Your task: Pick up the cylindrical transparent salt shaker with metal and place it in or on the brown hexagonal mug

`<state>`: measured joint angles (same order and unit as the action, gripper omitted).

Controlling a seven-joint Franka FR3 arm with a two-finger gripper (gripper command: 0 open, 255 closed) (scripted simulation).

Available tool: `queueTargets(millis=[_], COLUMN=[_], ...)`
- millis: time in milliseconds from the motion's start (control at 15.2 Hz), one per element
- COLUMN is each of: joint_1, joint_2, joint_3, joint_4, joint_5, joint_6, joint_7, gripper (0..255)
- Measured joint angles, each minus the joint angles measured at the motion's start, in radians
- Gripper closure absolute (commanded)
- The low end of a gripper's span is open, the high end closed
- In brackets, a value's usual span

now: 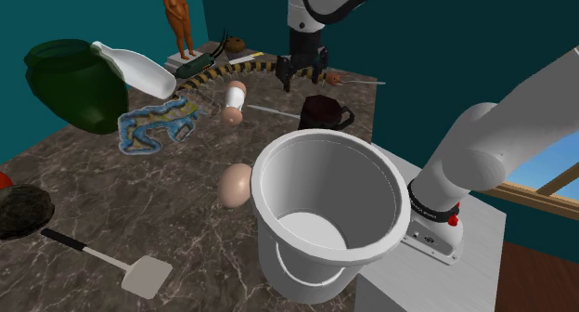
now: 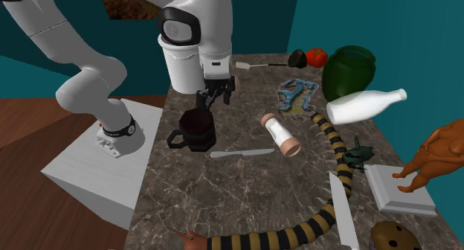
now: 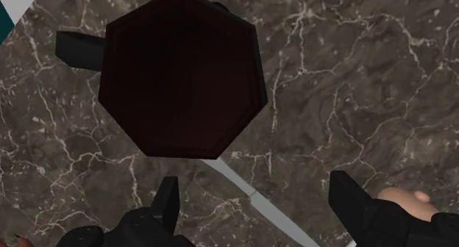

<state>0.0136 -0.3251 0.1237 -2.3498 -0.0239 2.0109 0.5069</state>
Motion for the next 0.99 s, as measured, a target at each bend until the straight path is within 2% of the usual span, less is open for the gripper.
queueTargets(millis=[462,990], joint_1=[0.001,0.028], joint_2=[0.244,0.535], joint_3=[0.054,0.063], joint_4=[0.143,0.394], joint_5=[-0.049,-0.152], joint_6=[0.150,0.234], joint_7=[0.175,0.368], gripper=[0,0])
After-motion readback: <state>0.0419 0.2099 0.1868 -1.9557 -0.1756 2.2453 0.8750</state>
